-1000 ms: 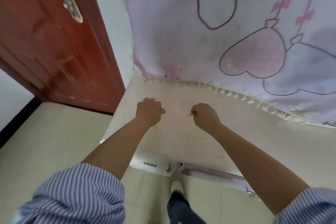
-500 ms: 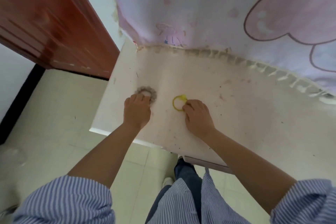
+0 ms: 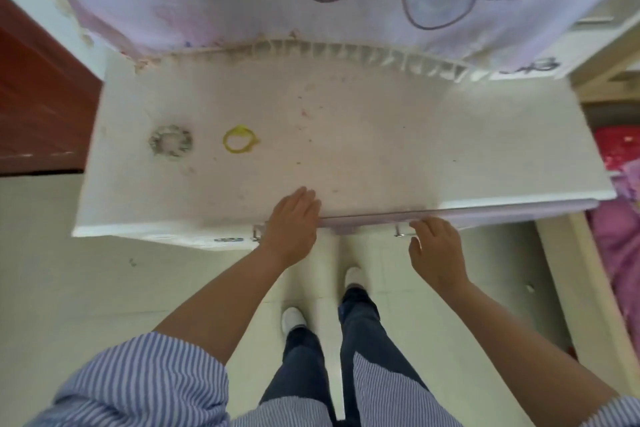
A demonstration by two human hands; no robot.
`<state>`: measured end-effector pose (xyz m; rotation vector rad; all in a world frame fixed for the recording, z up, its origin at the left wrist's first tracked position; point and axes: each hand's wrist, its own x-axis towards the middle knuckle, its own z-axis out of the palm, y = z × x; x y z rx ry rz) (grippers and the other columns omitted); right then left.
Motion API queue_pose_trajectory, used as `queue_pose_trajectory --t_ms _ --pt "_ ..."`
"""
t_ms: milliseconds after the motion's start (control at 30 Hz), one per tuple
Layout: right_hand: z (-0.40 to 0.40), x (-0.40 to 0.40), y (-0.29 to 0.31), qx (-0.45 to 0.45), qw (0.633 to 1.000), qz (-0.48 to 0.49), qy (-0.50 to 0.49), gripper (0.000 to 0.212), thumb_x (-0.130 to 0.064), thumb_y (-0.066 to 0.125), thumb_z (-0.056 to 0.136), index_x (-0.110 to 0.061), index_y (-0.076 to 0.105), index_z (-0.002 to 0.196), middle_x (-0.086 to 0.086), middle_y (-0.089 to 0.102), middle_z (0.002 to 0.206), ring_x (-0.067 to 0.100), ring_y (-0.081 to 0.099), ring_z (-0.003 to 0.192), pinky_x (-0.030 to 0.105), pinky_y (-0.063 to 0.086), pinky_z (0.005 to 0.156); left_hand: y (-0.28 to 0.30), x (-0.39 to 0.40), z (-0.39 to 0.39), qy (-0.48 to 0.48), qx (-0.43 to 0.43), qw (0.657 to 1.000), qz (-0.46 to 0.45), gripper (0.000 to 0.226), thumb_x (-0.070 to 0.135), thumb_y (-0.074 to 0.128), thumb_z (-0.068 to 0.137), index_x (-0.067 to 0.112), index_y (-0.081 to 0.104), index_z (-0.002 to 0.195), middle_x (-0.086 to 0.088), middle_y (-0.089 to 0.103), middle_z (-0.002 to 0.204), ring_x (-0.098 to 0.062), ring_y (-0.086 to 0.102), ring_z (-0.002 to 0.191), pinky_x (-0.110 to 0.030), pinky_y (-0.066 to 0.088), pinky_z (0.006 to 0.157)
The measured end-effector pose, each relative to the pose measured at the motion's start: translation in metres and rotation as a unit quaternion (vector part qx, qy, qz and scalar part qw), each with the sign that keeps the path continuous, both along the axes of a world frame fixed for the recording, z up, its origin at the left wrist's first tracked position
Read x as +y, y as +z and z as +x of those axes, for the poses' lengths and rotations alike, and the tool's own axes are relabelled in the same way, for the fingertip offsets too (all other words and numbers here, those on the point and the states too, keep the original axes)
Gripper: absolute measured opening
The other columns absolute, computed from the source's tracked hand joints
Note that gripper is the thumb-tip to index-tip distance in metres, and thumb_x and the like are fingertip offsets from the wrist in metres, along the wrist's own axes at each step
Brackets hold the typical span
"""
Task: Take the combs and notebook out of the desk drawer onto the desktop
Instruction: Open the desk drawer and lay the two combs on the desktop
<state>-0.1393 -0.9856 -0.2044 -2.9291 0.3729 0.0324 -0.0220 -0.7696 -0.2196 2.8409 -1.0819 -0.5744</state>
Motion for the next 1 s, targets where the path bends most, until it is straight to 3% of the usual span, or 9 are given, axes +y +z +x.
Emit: queue_pose_trajectory --t_ms 133,267,367,467,567,633,767,867,1000 --pt "-0.031 -0.048 -0.026 0.118 0.992 -0.05 -0.022 0.042 0.004 0.087 0.048 0.008 0.07 0.086 0.024 0.073 0.081 0.037 0.071 0.074 0.043 0.06 0.063 -0.013 -0.054 -0.031 0.019 0.002 1.0 0.005 0.061 0.026 0.035 0.096 0.007 0.006 0.146 -0.011 0.001 0.158 -0.024 -0.002 0.145 -0.039 0.005 0.12" --pt "-0.023 -0.074 -0.06 0.209 0.976 -0.05 0.024 0.055 -0.026 0.048 0.094 -0.003 0.03 0.141 0.016 0.042 0.145 0.024 0.036 0.135 0.039 0.028 0.113 -0.023 -0.094 -0.051 0.11 0.009 0.994 0.016 0.067 0.032 0.033 0.098 0.002 -0.004 0.145 -0.017 -0.008 0.157 -0.03 -0.009 0.144 -0.044 -0.003 0.119" --pt "-0.017 -0.072 -0.074 0.187 0.979 -0.059 0.058 0.056 -0.03 0.067 0.08 -0.005 0.053 0.127 0.017 0.063 0.125 0.029 0.054 0.121 0.038 0.042 0.105 -0.026 -0.108 -0.057 0.173 0.006 0.985 0.0 0.067 0.027 0.034 0.098 -0.002 -0.004 0.144 -0.02 -0.008 0.156 -0.033 -0.01 0.144 -0.046 -0.006 0.118" --pt "-0.013 -0.065 -0.072 0.131 0.986 -0.103 0.032 0.032 -0.033 0.087 0.048 -0.014 0.075 0.071 0.003 0.077 0.072 0.022 0.073 0.079 0.036 0.059 0.076 -0.028 -0.109 -0.056 0.181 -0.006 0.983 -0.012 0.066 0.023 0.037 0.097 -0.003 -0.002 0.144 -0.021 -0.006 0.156 -0.033 -0.008 0.144 -0.045 -0.004 0.118" --pt "-0.014 -0.066 -0.077 0.16 0.986 -0.025 -0.025 0.013 -0.01 0.067 0.073 -0.007 0.07 0.084 0.009 0.072 0.089 0.025 0.059 0.101 0.04 0.044 0.097 -0.029 -0.108 -0.068 0.176 -0.028 0.984 -0.011 0.066 0.021 0.039 0.097 -0.002 -0.001 0.144 -0.02 -0.005 0.156 -0.032 -0.007 0.144 -0.042 -0.003 0.119" --pt "-0.018 -0.067 -0.085 0.156 0.987 0.009 -0.025 0.024 0.001 0.049 0.079 -0.003 0.064 0.098 0.014 0.064 0.106 0.029 0.044 0.114 0.043 0.029 0.105 -0.03 -0.108 -0.084 0.17 -0.045 0.984 -0.007 0.064 0.019 0.038 0.097 0.0 0.0 0.144 -0.017 -0.002 0.157 -0.03 -0.004 0.145 -0.041 -0.001 0.119" --pt "-0.05 -0.062 -0.081 0.178 0.984 0.014 -0.022 0.026 -0.005 0.049 0.081 -0.006 0.061 0.104 0.012 0.06 0.115 0.029 0.037 0.122 0.045 0.026 0.106 -0.029 -0.102 -0.123 0.177 -0.061 0.982 0.003 0.052 0.01 0.043 0.094 0.0 0.023 0.141 -0.018 0.024 0.153 -0.031 0.016 0.143 -0.044 0.012 0.118" --pt "-0.089 -0.055 -0.081 0.205 0.978 0.02 -0.018 0.032 -0.005 0.05 0.078 -0.003 0.058 0.109 0.015 0.057 0.121 0.027 0.036 0.126 0.044 0.024 0.107 -0.023 -0.095 -0.149 0.136 -0.101 0.985 -0.041 0.027 -0.008 0.073 0.066 -0.005 0.063 0.092 -0.026 0.068 0.095 -0.041 0.065 0.091 -0.046 0.053 0.085" --pt "-0.111 -0.053 -0.083 0.225 0.974 0.002 0.013 0.038 -0.007 0.057 0.072 -0.003 0.058 0.11 0.014 0.061 0.116 0.026 0.044 0.121 0.042 0.031 0.105 -0.023 -0.091 -0.161 0.132 -0.089 0.986 -0.045 0.029 -0.016 0.076 0.052 -0.001 0.06 0.071 -0.019 0.065 0.068 -0.034 0.06 0.058 -0.036 0.053 0.058"
